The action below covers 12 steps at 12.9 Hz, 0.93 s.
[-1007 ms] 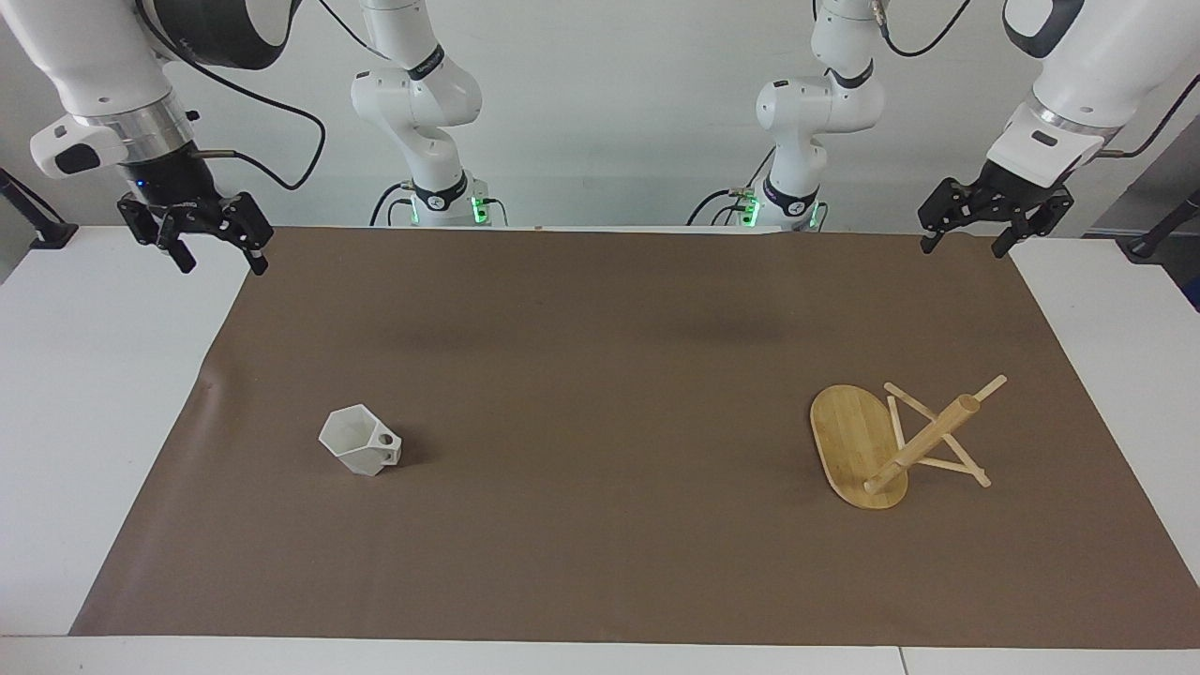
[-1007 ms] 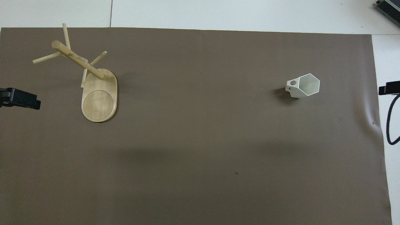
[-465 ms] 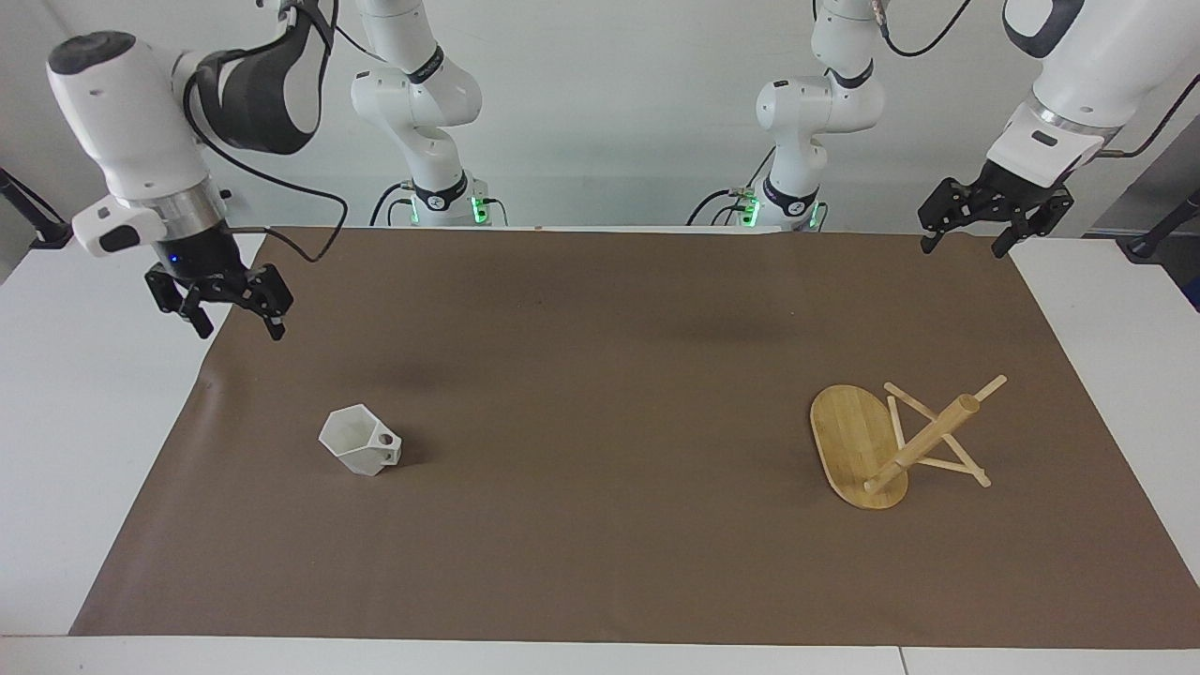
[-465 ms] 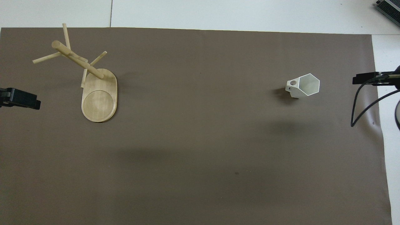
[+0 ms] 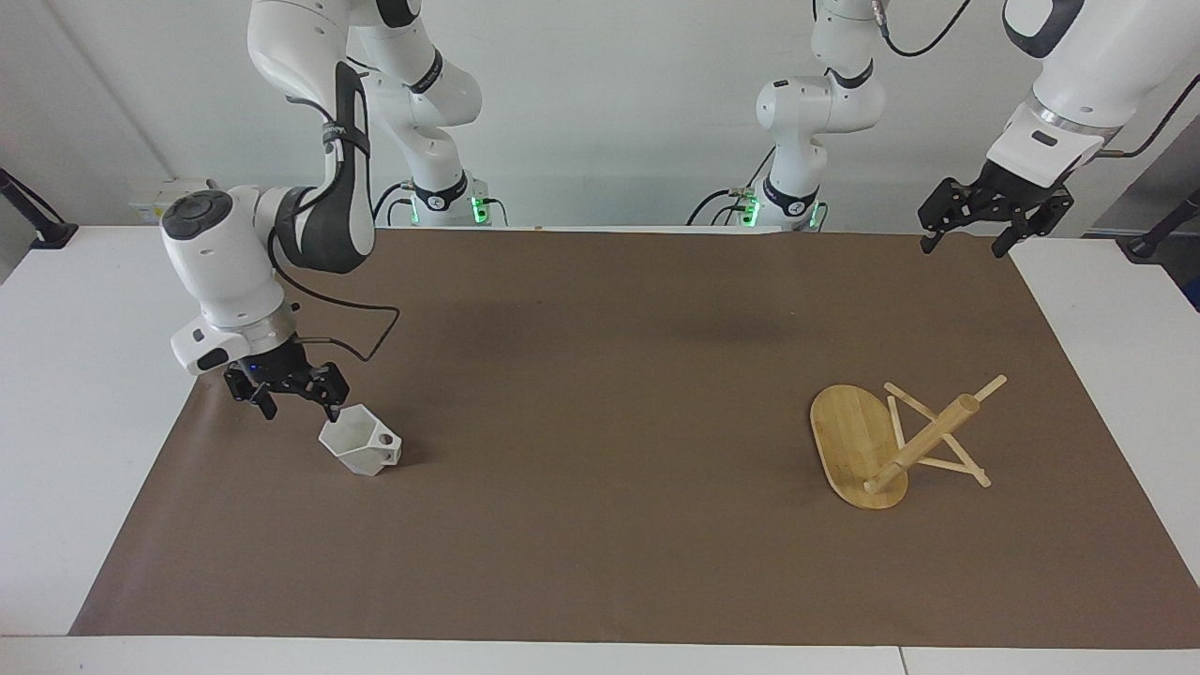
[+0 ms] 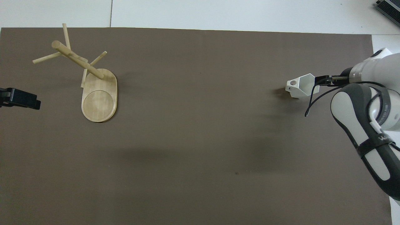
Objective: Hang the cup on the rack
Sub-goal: 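Reach the right gripper to the white cup and grasp its rim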
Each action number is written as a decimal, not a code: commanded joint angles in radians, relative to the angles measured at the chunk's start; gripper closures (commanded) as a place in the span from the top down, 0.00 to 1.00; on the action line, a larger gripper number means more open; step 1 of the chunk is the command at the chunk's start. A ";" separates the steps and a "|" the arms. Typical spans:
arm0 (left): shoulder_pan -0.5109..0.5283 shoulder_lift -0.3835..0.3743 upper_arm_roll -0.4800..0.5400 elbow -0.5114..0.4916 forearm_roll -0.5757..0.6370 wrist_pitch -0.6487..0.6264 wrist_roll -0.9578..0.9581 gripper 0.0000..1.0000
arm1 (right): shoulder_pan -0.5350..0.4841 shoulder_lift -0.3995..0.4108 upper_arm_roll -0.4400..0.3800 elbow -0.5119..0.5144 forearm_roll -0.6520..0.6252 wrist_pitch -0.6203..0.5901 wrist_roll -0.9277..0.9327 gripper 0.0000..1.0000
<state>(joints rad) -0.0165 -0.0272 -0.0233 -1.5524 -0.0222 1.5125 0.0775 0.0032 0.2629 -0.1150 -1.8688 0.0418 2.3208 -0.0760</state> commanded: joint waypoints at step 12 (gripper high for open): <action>0.012 -0.025 -0.010 -0.028 0.013 -0.005 -0.008 1.00 | -0.006 0.067 0.015 -0.056 -0.008 0.174 0.174 1.00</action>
<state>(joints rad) -0.0165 -0.0272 -0.0233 -1.5524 -0.0222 1.5125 0.0775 0.0032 0.3332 -0.1087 -1.9162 0.0418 2.4743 0.0623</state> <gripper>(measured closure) 0.000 0.000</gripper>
